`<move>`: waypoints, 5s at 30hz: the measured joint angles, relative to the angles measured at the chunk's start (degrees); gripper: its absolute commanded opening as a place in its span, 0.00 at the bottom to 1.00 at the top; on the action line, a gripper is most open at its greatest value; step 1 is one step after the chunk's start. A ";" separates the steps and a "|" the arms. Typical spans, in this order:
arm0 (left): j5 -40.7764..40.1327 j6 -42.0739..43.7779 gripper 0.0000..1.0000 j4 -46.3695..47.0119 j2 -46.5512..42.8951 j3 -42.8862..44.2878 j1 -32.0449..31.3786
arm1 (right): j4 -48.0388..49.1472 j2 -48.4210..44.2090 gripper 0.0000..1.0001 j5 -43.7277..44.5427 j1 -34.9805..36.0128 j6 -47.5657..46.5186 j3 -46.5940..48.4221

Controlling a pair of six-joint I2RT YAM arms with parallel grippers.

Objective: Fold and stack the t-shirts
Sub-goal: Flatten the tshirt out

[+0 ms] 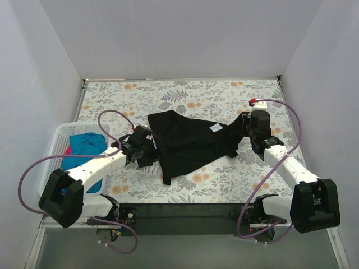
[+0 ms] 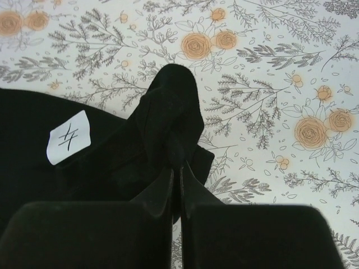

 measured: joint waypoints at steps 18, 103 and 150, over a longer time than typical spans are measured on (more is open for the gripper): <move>-9.42 -1.01 0.00 -6.97 19.67 12.02 -5.25 | 1.75 -1.11 0.01 -3.54 -7.48 5.18 -2.14; -11.56 3.06 0.62 -0.63 16.15 5.60 -3.93 | -16.94 35.52 0.41 -26.29 -10.32 -2.36 29.29; -12.48 2.25 0.65 -2.93 8.20 3.56 -1.60 | -28.15 -3.87 0.59 -34.34 2.05 5.38 9.25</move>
